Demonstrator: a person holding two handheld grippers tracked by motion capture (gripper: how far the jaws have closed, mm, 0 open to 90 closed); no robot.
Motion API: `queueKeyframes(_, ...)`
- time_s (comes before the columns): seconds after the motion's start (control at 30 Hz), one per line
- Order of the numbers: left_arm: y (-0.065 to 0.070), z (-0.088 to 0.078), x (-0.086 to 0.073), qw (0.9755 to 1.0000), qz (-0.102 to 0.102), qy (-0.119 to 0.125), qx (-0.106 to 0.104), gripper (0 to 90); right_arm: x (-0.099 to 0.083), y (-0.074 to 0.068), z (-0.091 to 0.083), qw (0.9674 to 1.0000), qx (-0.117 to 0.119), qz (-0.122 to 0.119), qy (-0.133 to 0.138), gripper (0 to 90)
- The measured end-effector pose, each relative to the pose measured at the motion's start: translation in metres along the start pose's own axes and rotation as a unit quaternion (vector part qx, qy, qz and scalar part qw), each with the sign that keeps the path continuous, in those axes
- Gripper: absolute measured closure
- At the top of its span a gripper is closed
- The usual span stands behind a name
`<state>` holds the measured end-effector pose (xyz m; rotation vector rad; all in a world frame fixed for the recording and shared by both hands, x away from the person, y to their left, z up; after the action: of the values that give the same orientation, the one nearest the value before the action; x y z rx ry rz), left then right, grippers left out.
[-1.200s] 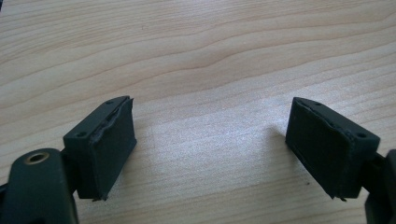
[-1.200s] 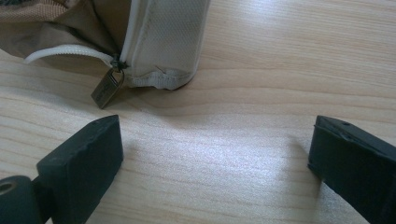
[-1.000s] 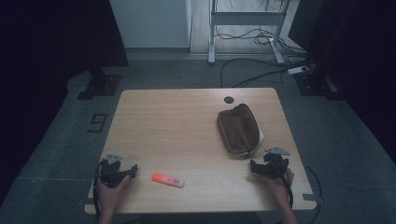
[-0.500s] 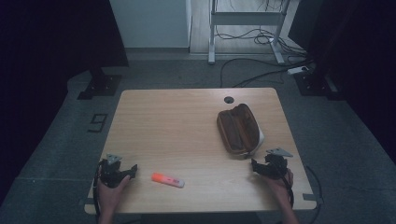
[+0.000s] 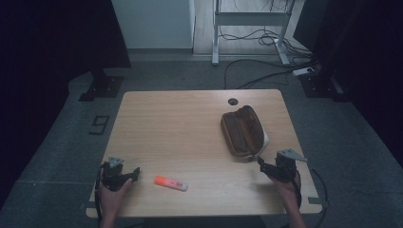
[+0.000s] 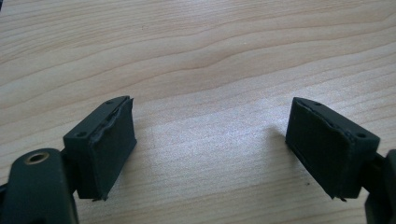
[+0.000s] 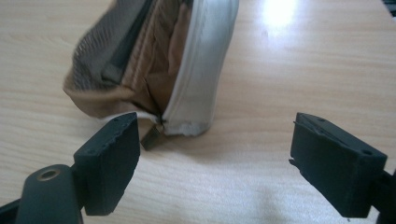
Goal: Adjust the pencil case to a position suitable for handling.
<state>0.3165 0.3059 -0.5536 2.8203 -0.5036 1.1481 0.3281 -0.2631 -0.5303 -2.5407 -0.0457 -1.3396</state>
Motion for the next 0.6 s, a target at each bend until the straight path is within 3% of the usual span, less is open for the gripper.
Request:
queueKeyframes(0.4, 0.0, 0.0, 0.0, 1.0, 0.0, 0.0, 0.0, 15.7, 0.017, -0.007, -0.001, 0.9998, 0.008, 0.001, 0.02, 18.1)
queueKeyframes(0.6, 0.0, 0.0, 0.0, 1.0, 0.001, 0.0, 0.0, 15.7, 0.027, -0.008, 0.009, 0.9996, 0.013, 0.005, 0.023, 18.4)
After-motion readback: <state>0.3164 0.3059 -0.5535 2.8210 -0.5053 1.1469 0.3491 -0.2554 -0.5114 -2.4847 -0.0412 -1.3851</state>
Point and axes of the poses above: each handheld gripper's, and its own axes: z roughly forward along the jaws, x roughly out of its top, y roughly to its right, the point moved 1 cm from there along z, roughly forward along the jaws, and after that the axes turned 7 degrees about z, right-handed, at the moved point
